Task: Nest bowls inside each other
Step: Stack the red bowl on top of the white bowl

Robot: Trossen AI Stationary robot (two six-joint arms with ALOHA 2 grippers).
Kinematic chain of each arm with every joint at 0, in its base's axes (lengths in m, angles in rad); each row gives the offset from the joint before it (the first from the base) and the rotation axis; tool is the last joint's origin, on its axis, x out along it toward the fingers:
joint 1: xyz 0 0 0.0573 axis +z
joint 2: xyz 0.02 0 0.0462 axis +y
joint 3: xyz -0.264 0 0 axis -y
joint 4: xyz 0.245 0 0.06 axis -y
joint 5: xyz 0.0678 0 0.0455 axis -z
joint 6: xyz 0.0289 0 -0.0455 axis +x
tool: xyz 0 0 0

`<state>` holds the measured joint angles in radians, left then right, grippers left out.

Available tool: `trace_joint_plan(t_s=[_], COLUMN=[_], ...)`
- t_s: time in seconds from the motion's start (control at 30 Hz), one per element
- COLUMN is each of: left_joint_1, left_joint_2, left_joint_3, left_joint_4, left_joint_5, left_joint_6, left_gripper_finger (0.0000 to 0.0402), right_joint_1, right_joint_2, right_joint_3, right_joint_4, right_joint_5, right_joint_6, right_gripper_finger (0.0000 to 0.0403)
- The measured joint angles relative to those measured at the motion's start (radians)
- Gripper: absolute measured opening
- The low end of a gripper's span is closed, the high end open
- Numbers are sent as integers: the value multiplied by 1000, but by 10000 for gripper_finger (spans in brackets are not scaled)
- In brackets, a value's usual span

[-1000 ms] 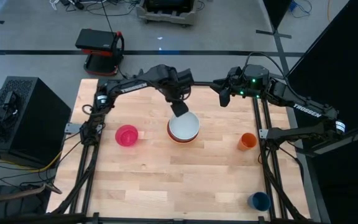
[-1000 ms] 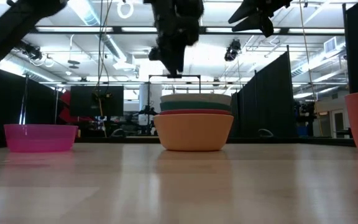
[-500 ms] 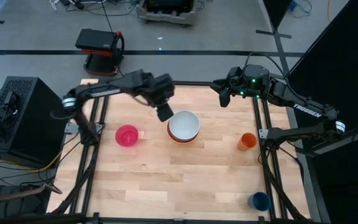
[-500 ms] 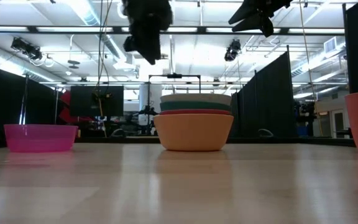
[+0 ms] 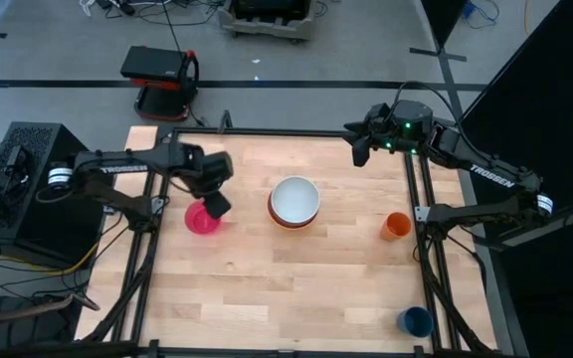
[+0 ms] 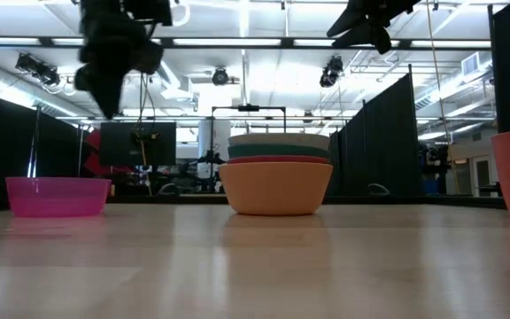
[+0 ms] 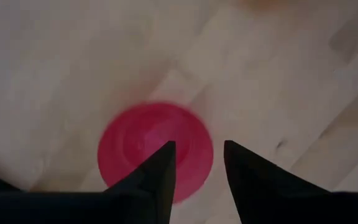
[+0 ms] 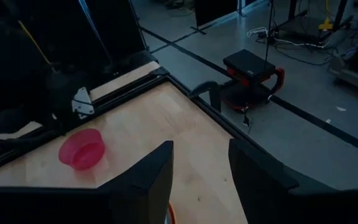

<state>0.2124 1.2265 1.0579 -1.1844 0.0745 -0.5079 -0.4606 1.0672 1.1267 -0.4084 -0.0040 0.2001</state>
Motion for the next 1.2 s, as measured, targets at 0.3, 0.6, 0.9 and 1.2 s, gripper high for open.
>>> trace_joint_plan(t_s=[0.3, 0.6, 0.9, 1.2], left_joint_1=[-5, -5, -4, -3], left_joint_2=[-9, -8, -8, -7], left_joint_3=[-168, -239, -291, -369], left_joint_4=[12, 15, 16, 84], left_joint_5=[-10, -39, -73, -96], left_joint_6=[-38, -91, -132, -157], left_gripper_finger=[157, 185, 209, 209], right_joint_1=[0, 0, 0, 0], right_joint_2=[0, 0, 0, 0], right_joint_3=[0, 0, 0, 0], right_joint_4=[0, 0, 0, 0], right_joint_5=[-3, -17, -26, -26], right_joint_6=[7, 21, 31, 31], right_gripper_finger=[146, 142, 137, 153])
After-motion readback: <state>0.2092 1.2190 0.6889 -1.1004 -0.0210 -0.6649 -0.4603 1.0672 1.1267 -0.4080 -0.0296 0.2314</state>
